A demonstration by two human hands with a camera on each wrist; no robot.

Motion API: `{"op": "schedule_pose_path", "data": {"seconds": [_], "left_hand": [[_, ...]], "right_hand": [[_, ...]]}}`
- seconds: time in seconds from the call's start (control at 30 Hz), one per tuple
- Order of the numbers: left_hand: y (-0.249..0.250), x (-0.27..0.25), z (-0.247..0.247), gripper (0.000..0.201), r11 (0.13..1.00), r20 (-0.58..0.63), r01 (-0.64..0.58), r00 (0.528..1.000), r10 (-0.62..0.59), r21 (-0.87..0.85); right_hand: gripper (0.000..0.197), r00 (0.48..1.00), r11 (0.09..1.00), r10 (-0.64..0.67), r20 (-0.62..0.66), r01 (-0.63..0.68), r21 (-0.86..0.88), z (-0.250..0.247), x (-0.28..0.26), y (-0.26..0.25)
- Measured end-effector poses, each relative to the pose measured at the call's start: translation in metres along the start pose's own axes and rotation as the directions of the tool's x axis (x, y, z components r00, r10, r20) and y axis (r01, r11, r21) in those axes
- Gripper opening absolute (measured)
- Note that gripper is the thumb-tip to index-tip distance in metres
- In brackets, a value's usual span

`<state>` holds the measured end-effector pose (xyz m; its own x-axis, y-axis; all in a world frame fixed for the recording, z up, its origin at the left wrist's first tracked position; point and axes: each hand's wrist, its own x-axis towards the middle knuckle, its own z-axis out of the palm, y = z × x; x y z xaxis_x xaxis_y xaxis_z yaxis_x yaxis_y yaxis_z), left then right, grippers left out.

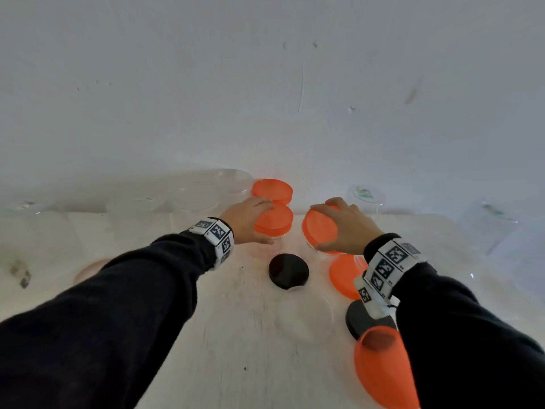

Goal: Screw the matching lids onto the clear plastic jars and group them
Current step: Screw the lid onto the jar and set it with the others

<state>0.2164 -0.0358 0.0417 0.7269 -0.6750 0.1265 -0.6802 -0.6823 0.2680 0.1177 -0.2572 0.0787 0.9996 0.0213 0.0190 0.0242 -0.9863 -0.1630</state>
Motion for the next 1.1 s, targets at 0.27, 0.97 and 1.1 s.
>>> {"op": "schedule_pose_path", "data": {"seconds": [0.27,0.97,1.1], "left_hand": [[-0.008,0.004,0.020,0.068,0.995,-0.087,0.008,0.996,-0.017,-0.102],[-0.025,-0.007,0.033,0.070,0.996,-0.161,-0.042,0.986,0.028,-0.083],[-0.027,-0.005,0.035,0.077,0.997,-0.154,-0.049,0.987,0.038,-0.065]], "right_hand": [[0.080,1.000,0.998,0.027,0.009,-0.027,0.056,0.022,0.015,0.004],[0.080,0.997,0.994,-0.079,-0.008,0.078,-0.083,0.052,0.055,-0.002],[0.078,0.997,0.993,-0.067,-0.031,0.064,-0.098,0.057,0.063,-0.002]]}}
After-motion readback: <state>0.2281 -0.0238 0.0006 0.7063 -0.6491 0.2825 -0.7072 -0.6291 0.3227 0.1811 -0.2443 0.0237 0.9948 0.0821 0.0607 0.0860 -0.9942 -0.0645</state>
